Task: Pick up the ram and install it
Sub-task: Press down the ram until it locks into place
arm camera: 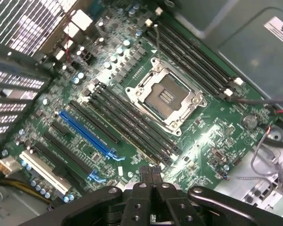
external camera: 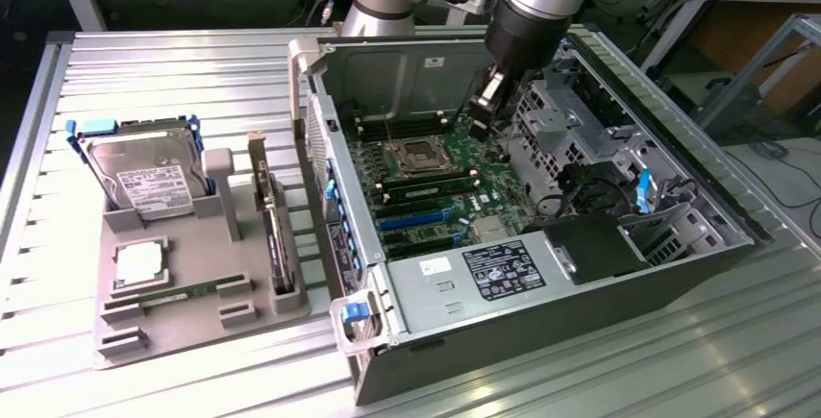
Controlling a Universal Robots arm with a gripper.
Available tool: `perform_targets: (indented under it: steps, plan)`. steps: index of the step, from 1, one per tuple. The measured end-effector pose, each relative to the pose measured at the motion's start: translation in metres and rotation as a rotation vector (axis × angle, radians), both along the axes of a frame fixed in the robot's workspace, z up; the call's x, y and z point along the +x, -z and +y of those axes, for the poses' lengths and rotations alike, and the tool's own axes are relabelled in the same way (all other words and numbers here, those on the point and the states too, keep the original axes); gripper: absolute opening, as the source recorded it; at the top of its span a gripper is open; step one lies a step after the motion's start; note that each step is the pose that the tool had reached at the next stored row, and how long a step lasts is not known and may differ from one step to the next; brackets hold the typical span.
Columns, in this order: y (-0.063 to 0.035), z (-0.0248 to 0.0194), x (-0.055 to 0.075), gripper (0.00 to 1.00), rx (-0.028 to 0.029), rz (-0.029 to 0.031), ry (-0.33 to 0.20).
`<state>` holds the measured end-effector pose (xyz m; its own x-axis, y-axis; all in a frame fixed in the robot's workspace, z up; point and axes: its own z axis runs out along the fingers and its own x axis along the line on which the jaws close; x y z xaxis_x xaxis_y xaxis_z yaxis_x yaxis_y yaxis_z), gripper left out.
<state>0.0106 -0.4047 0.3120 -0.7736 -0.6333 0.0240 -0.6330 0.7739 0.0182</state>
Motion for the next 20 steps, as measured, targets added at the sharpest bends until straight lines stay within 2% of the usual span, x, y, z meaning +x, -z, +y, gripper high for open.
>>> perform_targets:
  steps: [3,8,11,14,16,20]
  plan:
    - [-0.0005,0.0000,0.0000,0.11,0.0000,0.0000,0.091]
    - [-0.0009,0.0000,0.0000,0.11,0.0000,0.0000,0.201]
    - [-0.0011,0.0000,0.0000,0.11,0.0000,0.0000,0.249]
    - [-0.0013,0.0000,0.0000,0.11,0.0000,0.0000,0.324]
    - [-0.0016,0.0000,0.0000,0.11,0.0000,0.0001,0.394]
    - [-0.0018,0.0000,0.0000,0.11,-0.0001,0.0000,0.477]
